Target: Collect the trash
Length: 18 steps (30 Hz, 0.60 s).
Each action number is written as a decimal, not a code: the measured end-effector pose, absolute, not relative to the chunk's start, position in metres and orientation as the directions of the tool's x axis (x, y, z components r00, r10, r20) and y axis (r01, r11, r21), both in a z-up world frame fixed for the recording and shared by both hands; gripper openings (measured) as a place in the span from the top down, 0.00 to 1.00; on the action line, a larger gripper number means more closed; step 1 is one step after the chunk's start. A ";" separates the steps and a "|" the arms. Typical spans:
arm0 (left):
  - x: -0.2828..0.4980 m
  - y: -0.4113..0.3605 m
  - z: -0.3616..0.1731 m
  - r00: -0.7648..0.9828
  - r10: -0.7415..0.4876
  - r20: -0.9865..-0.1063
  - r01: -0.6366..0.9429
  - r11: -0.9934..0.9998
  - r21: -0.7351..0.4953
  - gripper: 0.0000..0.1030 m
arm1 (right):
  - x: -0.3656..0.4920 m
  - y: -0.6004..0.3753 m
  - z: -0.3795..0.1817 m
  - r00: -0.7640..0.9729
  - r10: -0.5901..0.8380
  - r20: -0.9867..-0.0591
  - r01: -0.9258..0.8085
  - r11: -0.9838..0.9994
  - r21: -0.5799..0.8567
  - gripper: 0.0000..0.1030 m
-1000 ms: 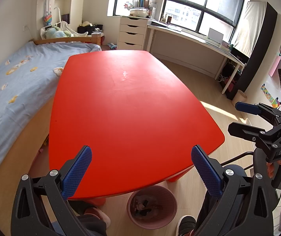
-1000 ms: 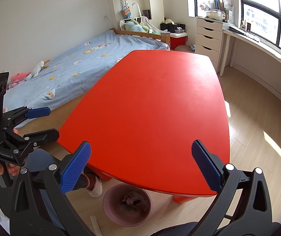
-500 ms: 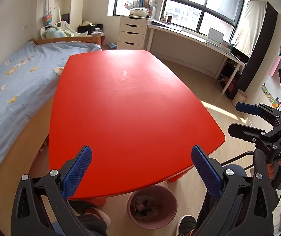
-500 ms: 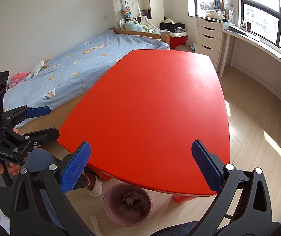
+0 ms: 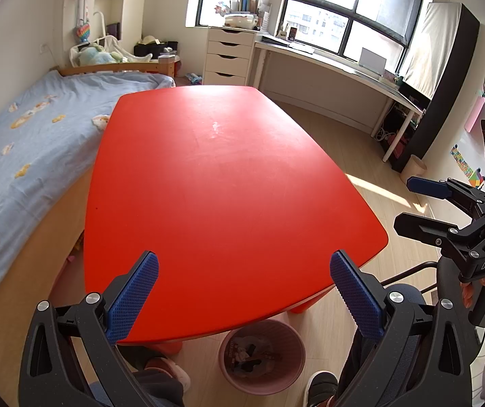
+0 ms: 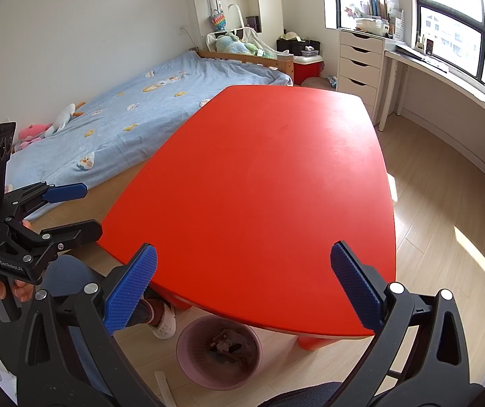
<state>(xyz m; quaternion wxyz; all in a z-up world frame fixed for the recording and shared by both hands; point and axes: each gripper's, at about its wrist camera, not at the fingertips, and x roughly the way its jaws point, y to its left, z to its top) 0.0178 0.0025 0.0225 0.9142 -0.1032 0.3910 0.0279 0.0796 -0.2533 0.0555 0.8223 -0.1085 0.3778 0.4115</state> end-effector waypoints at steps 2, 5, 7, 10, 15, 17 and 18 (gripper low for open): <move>0.018 0.002 0.023 0.693 -0.029 -0.721 -0.132 0.977 -0.167 0.06 | 0.080 -0.253 0.056 0.376 0.595 -0.711 -0.759 0.638 0.133 0.03; 0.018 0.002 0.023 0.692 -0.030 -0.721 -0.132 0.977 -0.168 0.06 | 0.080 -0.253 0.056 0.375 0.594 -0.711 -0.759 0.638 0.133 0.03; 0.017 0.004 0.022 0.693 -0.033 -0.720 -0.132 0.976 -0.172 0.06 | 0.080 -0.253 0.056 0.376 0.594 -0.711 -0.759 0.638 0.133 0.03; 0.017 0.003 0.022 0.695 -0.022 -0.719 -0.132 0.979 -0.158 0.06 | 0.080 -0.253 0.056 0.376 0.594 -0.711 -0.759 0.638 0.132 0.03; 0.017 -0.003 0.023 0.695 -0.004 -0.719 -0.135 0.981 -0.136 0.06 | 0.080 -0.253 0.056 0.375 0.594 -0.711 -0.760 0.637 0.131 0.03; 0.016 -0.005 0.023 0.696 0.007 -0.718 -0.134 0.984 -0.120 0.06 | 0.080 -0.253 0.056 0.375 0.595 -0.711 -0.759 0.637 0.133 0.03; 0.016 -0.006 0.023 0.695 0.011 -0.719 -0.133 0.984 -0.114 0.06 | 0.080 -0.253 0.056 0.375 0.595 -0.711 -0.759 0.637 0.132 0.03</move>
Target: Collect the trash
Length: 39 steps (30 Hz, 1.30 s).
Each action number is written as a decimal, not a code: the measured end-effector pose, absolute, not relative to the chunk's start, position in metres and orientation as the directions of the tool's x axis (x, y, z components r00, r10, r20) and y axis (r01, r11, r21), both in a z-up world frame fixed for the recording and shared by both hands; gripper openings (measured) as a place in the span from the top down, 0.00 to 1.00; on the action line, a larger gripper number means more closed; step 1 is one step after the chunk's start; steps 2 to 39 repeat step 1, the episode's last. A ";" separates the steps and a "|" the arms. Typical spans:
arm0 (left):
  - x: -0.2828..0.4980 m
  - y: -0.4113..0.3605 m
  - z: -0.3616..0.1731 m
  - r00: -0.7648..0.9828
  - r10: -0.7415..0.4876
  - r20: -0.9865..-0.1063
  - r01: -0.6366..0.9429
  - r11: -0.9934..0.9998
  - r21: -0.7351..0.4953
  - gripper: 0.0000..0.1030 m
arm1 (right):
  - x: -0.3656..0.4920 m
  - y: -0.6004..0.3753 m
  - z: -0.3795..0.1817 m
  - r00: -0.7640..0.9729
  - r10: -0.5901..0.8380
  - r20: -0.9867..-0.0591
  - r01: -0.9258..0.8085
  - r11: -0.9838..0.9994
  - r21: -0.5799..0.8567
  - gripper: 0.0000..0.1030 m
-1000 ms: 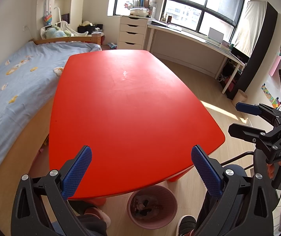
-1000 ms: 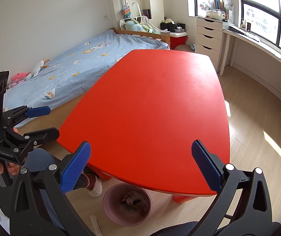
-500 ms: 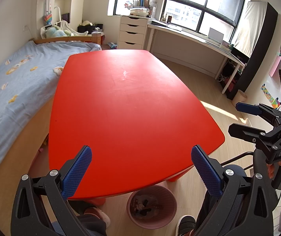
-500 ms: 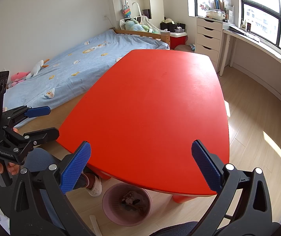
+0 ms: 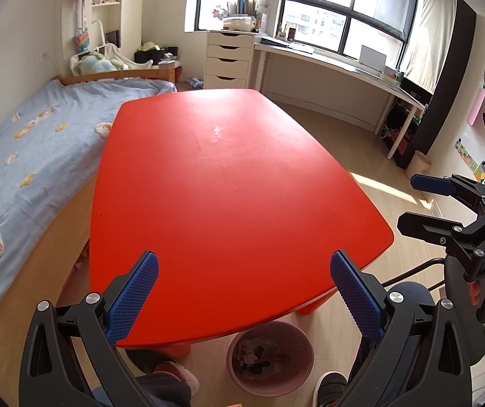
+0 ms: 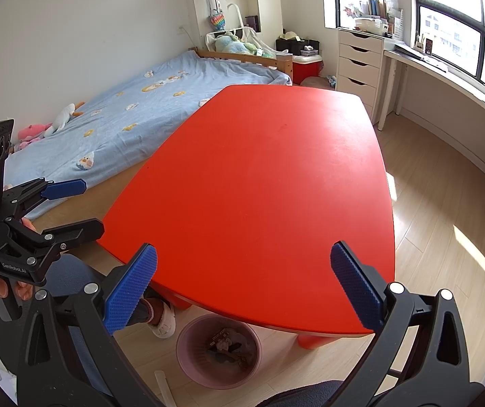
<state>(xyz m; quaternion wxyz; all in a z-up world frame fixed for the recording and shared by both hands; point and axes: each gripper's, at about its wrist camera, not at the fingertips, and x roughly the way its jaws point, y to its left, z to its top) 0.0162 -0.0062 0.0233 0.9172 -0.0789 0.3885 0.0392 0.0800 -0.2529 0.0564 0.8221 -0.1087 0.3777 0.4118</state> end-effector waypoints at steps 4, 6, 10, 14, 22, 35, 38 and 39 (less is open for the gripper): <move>0.016 -0.006 0.023 0.695 0.010 -0.719 -0.133 0.985 -0.114 0.06 | 0.080 -0.253 0.056 0.376 0.595 -0.710 -0.759 0.638 0.132 0.03; 0.016 -0.006 0.023 0.695 0.010 -0.719 -0.133 0.985 -0.114 0.06 | 0.080 -0.253 0.056 0.376 0.595 -0.710 -0.759 0.638 0.132 0.03; 0.016 -0.006 0.023 0.695 0.010 -0.719 -0.133 0.985 -0.114 0.06 | 0.080 -0.253 0.056 0.376 0.595 -0.710 -0.759 0.638 0.132 0.03; 0.016 -0.006 0.023 0.695 0.010 -0.719 -0.133 0.985 -0.114 0.06 | 0.080 -0.253 0.056 0.376 0.595 -0.710 -0.759 0.638 0.132 0.03; 0.016 -0.006 0.023 0.695 0.010 -0.719 -0.133 0.985 -0.114 0.06 | 0.080 -0.253 0.056 0.376 0.595 -0.710 -0.759 0.638 0.132 0.03; 0.016 -0.006 0.023 0.695 0.010 -0.719 -0.133 0.985 -0.114 0.06 | 0.080 -0.253 0.056 0.376 0.595 -0.710 -0.759 0.638 0.132 0.03; 0.016 -0.006 0.023 0.695 0.010 -0.719 -0.133 0.985 -0.114 0.06 | 0.080 -0.253 0.056 0.376 0.595 -0.710 -0.759 0.638 0.132 0.03; 0.016 -0.006 0.023 0.695 0.010 -0.719 -0.133 0.985 -0.114 0.06 | 0.080 -0.253 0.056 0.376 0.595 -0.710 -0.759 0.638 0.132 0.03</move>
